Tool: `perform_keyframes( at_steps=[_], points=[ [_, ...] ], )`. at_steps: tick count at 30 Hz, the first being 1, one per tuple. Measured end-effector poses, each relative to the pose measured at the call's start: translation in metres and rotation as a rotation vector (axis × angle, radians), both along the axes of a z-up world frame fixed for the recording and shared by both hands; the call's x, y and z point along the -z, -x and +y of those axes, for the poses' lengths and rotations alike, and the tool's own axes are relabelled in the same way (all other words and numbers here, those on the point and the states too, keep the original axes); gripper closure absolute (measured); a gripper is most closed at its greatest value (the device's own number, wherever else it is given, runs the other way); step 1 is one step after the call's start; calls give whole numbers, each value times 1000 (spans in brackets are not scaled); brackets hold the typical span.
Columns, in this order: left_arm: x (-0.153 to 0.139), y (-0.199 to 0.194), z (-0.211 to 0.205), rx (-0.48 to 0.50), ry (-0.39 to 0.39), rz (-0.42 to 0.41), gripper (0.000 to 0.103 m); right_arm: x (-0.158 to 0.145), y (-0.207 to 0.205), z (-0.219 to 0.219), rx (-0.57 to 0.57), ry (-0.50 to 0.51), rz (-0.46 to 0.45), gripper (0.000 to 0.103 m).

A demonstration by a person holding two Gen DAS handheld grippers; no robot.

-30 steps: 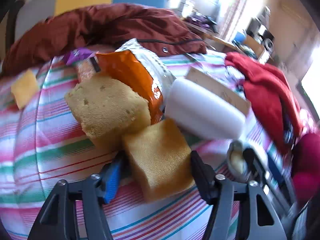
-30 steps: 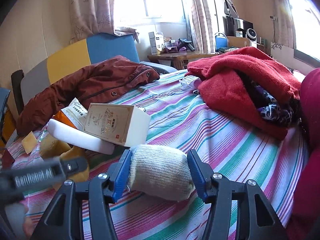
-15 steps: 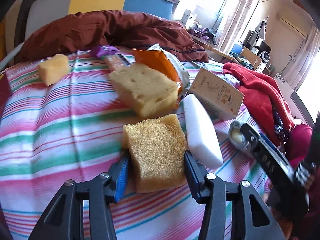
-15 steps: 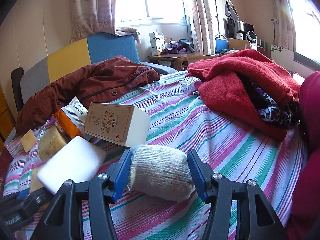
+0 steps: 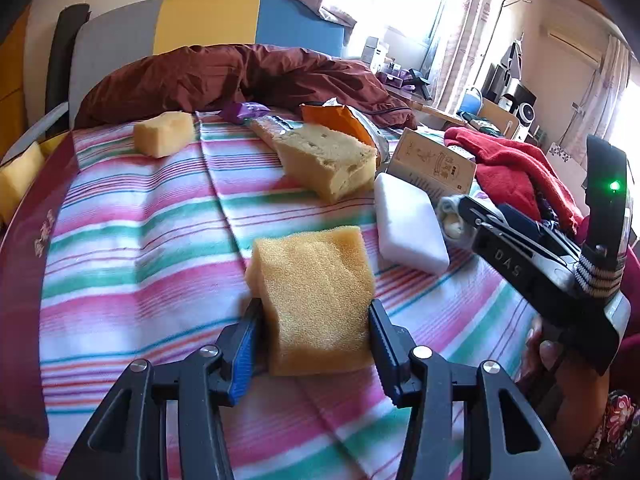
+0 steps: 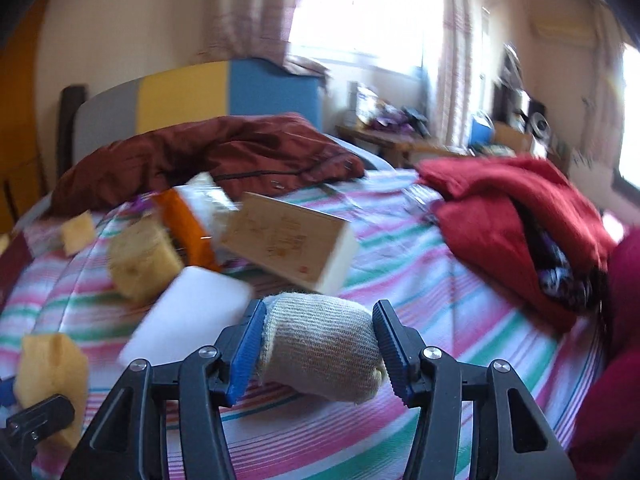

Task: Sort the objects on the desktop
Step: 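Carry the sponge and grey sock over the gold tray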

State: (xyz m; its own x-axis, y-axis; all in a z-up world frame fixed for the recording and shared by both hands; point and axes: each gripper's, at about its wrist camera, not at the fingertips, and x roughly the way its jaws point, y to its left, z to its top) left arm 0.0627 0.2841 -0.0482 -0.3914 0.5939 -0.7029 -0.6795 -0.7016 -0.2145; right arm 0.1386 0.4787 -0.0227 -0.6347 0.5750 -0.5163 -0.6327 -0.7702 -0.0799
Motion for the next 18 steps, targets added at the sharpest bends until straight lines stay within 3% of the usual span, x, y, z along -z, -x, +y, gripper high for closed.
perform_keyframes(
  at_steps=[6, 9, 16, 18],
  points=[
    [-1, -3, -16, -3, -6, -7, 52, -1, 6, -44, -162, -111, -23, 48],
    [-1, -4, -25, -11, -18, -17, 52, 2, 5, -58, -179, -98, -36, 49],
    [-2, -7, -47, -34, -42, -52, 52, -5, -14, -69, -163, -16, 1, 67],
    [-2, -11, -50, -29, -44, -53, 52, -10, -14, -72, -171, -13, -3, 67]
  ],
)
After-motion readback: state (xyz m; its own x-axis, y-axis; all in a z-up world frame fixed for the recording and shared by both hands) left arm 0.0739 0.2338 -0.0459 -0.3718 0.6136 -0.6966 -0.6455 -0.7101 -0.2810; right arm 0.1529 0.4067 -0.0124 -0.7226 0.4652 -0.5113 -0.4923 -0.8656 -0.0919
